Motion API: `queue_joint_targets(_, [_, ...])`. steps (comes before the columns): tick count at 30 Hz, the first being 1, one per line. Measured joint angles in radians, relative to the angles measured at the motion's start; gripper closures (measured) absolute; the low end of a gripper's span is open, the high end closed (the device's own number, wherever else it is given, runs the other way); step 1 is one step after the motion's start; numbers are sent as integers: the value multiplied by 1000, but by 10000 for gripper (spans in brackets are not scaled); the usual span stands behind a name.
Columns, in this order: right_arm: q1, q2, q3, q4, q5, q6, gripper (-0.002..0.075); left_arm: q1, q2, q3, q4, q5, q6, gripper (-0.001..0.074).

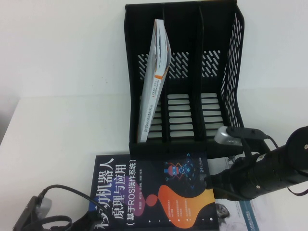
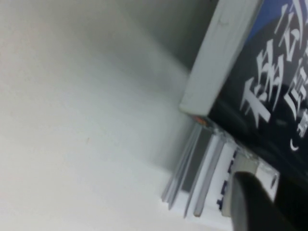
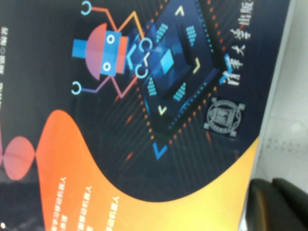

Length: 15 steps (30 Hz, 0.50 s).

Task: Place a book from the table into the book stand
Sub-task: Push book with right arm

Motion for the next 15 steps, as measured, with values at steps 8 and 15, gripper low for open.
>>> queue_joint_targets(8, [0,0,0,0,2,0,724,0,-12,0,2,143,127,729])
queue_joint_targets(15, [0,-2,0,-23,18,0,724,0,-116,-16,11,177,229,734])
